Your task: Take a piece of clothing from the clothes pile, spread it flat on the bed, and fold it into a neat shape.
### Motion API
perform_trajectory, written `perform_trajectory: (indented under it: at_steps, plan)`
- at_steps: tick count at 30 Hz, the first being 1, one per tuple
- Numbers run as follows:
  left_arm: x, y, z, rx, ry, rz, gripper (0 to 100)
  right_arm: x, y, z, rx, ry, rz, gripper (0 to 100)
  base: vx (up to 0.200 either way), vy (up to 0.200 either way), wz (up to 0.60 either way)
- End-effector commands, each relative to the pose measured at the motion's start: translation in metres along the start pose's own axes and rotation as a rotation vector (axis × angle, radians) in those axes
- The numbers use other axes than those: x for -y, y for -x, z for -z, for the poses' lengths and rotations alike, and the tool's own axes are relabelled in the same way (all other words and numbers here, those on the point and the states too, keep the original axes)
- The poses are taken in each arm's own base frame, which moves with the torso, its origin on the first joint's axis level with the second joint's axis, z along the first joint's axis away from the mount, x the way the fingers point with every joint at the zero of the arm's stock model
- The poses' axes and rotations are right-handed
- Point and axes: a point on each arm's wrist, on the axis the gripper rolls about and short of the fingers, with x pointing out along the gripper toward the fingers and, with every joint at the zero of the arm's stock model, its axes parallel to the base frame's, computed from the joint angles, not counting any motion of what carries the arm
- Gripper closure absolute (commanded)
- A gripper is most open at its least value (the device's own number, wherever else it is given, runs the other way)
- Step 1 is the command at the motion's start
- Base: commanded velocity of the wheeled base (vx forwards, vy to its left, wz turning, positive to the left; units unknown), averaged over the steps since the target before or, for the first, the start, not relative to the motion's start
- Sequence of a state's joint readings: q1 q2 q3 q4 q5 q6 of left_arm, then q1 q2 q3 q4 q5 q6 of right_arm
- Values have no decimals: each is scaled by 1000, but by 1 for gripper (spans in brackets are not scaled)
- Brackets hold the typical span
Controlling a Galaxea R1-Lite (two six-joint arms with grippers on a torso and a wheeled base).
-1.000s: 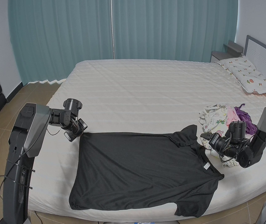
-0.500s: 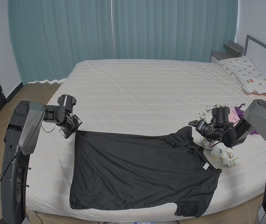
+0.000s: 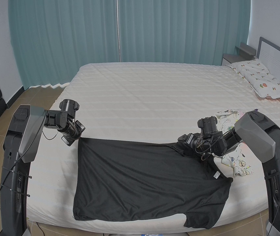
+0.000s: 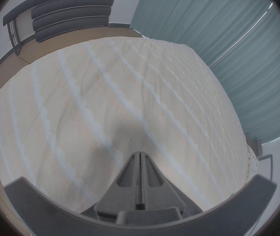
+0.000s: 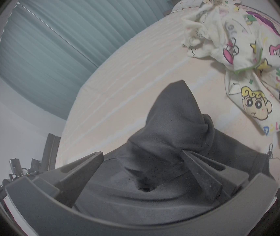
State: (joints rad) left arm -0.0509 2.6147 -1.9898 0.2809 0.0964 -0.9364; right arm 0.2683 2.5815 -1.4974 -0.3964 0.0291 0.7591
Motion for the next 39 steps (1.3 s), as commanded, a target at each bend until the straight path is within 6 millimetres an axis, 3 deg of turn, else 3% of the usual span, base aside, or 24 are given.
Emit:
perform_trajectory:
  at_steps: [1,6,11,20,27,31,37,39]
  plan:
    - [3,3,0,3,7,6,100,6,-11,4,-9,-6,16,0,0,0,0]
    - [3,3,0,4,15,8,100,5,-8,3,-2,-10,24,0,0,0,0]
    - [2,3,0,5,16,5,100,-8,13,-8,27,-60,5,0,0,0,0]
    - [2,7,-1,3,16,5,100,-4,27,10,-42,-55,55,0,0,0,0]
    - [2,7,-1,2,15,5,100,6,8,13,-60,-65,85,0,0,0,0]
    - [3,7,0,2,13,7,100,6,-20,14,-54,-69,77,0,0,0,0]
    - [3,8,1,1,12,7,100,-11,-31,-21,68,-128,-25,0,0,0,0]
    - [5,11,-1,5,13,13,100,-19,-30,-50,167,-200,-93,0,0,0,0]
